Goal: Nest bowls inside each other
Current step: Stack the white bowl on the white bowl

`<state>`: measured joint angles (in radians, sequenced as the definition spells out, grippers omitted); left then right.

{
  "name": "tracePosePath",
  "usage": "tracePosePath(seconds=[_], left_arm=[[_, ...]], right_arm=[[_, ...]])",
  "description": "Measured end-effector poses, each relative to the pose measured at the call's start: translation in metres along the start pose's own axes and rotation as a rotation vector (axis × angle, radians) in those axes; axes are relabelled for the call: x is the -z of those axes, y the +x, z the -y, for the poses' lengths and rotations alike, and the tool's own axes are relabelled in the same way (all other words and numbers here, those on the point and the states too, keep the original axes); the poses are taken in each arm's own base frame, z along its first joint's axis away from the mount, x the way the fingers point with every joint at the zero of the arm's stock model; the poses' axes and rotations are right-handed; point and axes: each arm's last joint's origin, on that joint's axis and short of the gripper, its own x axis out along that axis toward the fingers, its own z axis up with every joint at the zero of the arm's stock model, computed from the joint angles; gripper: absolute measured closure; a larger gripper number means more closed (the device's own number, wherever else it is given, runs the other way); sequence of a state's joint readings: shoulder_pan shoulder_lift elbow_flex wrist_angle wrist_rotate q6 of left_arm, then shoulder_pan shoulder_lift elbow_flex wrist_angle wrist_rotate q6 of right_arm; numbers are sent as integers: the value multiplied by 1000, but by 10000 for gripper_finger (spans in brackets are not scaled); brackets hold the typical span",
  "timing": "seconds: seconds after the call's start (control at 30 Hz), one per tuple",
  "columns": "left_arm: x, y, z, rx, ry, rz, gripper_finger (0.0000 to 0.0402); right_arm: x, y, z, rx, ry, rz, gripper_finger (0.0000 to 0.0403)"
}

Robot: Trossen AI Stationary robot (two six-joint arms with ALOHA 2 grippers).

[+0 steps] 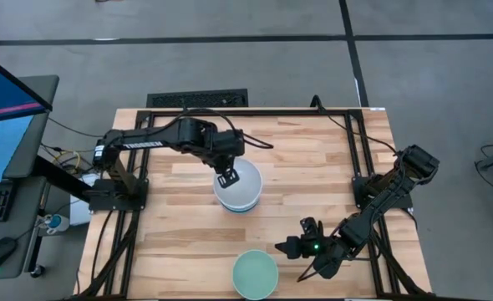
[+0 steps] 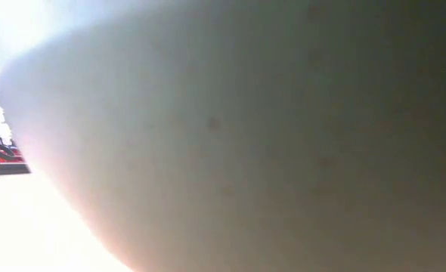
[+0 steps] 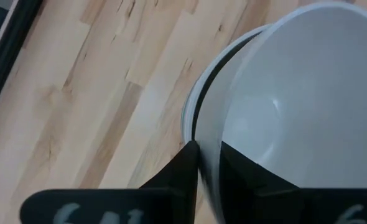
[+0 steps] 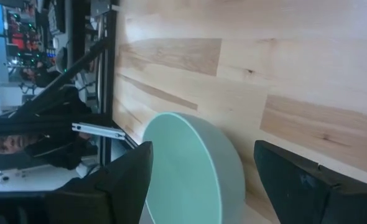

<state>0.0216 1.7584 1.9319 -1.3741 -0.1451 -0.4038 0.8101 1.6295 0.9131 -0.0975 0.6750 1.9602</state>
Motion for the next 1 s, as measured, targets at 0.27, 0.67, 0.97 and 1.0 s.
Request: tracePosePath(seconds=[0.27, 0.67, 0.97, 1.0], left_arm=[[-7, -19, -5, -20, -2, 76, 362], [-7, -13, -3, 56, 17, 16, 385], [-8, -14, -1, 124, 40, 17, 387], [-8, -14, -1, 123, 40, 16, 386]], right_arm=[[0, 0, 1, 13, -9, -16, 101], [0, 0, 2, 21, -15, -13, 101], [0, 0, 2, 21, -15, -14, 101], [0, 0, 2, 21, -15, -14, 101]])
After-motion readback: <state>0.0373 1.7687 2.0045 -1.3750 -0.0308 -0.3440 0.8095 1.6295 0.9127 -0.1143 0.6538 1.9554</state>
